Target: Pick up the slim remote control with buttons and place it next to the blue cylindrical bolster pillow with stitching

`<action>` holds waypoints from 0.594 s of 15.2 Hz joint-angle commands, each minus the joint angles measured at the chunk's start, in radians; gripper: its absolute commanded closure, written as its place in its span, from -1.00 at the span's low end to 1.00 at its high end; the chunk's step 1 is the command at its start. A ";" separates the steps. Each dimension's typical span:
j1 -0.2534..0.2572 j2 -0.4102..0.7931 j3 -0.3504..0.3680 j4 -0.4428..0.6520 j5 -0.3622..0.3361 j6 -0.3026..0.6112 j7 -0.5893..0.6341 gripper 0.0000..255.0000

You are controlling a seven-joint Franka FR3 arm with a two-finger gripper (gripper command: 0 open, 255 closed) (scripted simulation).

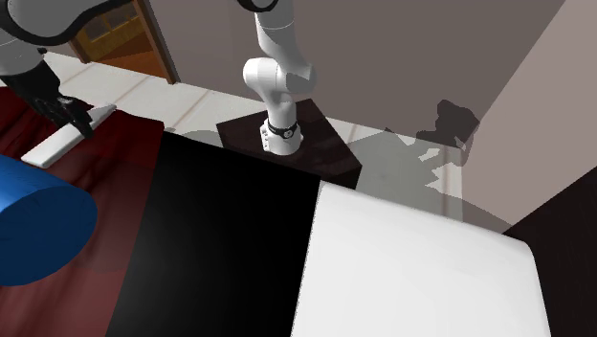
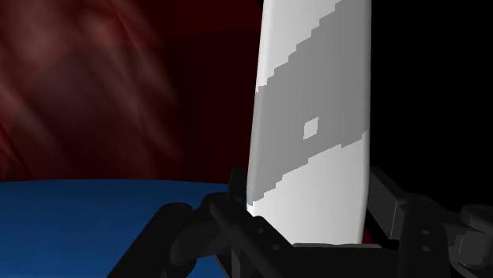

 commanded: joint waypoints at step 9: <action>0.006 -0.008 0.004 -0.141 -0.004 0.136 0.001 1.00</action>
